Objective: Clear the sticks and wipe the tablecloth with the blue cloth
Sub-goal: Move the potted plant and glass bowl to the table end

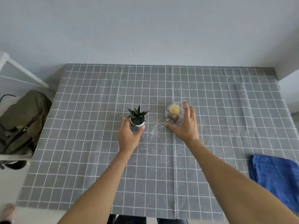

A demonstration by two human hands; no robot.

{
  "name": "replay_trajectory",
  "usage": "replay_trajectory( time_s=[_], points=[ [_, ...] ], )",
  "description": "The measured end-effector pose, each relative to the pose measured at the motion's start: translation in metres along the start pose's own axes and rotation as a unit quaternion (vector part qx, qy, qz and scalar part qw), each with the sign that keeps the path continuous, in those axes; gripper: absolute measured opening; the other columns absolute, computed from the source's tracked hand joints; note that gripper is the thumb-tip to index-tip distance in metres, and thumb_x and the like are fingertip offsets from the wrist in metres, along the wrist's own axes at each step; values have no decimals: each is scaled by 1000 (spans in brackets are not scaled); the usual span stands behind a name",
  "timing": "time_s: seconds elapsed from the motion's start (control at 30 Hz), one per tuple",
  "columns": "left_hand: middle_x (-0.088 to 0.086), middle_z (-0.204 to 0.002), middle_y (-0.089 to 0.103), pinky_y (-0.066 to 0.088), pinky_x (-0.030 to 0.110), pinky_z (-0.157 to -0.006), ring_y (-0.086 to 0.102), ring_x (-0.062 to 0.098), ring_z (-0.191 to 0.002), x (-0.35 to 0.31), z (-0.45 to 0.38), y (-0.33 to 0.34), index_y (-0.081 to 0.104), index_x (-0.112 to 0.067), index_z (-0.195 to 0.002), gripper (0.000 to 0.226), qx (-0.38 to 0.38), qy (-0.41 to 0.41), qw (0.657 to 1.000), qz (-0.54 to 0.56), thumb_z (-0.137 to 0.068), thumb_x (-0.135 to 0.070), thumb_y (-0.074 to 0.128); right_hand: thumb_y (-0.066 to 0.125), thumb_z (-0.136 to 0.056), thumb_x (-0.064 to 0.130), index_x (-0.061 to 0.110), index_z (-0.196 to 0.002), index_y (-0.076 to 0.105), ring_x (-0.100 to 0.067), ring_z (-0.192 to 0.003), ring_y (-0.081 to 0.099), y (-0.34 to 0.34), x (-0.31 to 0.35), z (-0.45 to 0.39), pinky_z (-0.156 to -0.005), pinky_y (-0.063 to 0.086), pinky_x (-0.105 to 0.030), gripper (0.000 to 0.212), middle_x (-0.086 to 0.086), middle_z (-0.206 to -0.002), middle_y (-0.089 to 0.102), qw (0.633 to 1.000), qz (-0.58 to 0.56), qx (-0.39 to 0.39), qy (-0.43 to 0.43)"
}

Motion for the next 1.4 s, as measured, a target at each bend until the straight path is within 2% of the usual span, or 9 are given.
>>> replay_trajectory(
  time_s=[0.17,0.33,0.57,0.67,0.77,0.9,1.07,1.27,1.4],
  points=[
    [-14,-94,60,38,5,-69,56,1,-83,-9,1,1,51,-32,-99,34,-10,-9,999,47,-76,-27,77,80,-57,59,37,-144,10,-44,-128,39,5,-5,-2,-90,48,-58,114,-20,-147,26,1000,-1,3,-2],
    [-9,-93,63,39,3,-70,58,4,-80,-15,4,7,51,-26,-99,34,-31,-20,996,82,-78,-19,76,84,-58,49,32,-142,18,-40,-126,40,5,-6,-6,-92,46,-55,109,-19,-141,36,1000,0,-17,-17],
    [-4,-102,67,47,22,-78,62,13,-91,-8,2,11,56,-17,-111,38,-34,-38,994,92,-79,-23,75,85,-57,41,17,-141,29,-37,-117,41,8,-6,-7,-98,36,-47,104,-20,-129,44,998,5,-48,-34],
    [-9,-102,64,44,13,-77,60,9,-90,-6,1,7,57,-17,-113,39,-38,-49,993,97,-79,-24,75,84,-56,38,16,-140,31,-37,-115,42,11,-4,-7,-96,35,-44,101,-21,-125,45,998,-2,-64,-25],
    [-10,-98,63,45,20,-77,59,9,-87,-4,0,-3,57,-15,-113,40,-49,-58,993,87,-79,-25,74,83,-57,38,15,-139,32,-37,-114,43,12,0,-11,-95,36,-44,100,-21,-125,46,997,-4,-73,-28],
    [-9,-101,64,38,14,-73,56,7,-88,4,0,-20,57,-14,-114,40,-83,-66,991,81,-79,-25,75,82,-59,37,15,-140,32,-36,-117,41,18,11,-15,-94,31,-36,98,-17,-128,45,997,-21,-66,-28],
    [-10,-98,62,42,26,-76,56,8,-86,23,11,-48,57,-13,-114,38,-120,-98,985,80,-81,-28,72,80,-60,42,16,-137,32,-35,-117,42,38,43,-22,-99,34,-43,95,-18,-128,46,994,-29,-50,-88],
    [-7,-103,65,47,25,-76,59,10,-90,58,17,-92,59,-12,-117,43,-181,-132,972,73,-80,-27,74,80,-61,44,16,-139,31,-35,-116,42,78,105,-30,-95,37,-43,96,-18,-128,44,983,-35,1,-183],
    [-8,-102,59,41,18,-74,53,7,-91,75,17,-119,56,-8,-118,45,-211,-148,965,56,-81,-25,73,80,-59,45,21,-137,26,-33,-112,45,111,143,-32,-94,41,-45,97,-17,-122,46,971,-33,31,-235]
  ],
)
Point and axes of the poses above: each hand's wrist, its own z-axis away from the middle knuckle, its own y-axis out of the palm, x = y × z, the point moved 1 cm from there along -z, towards the middle knuckle
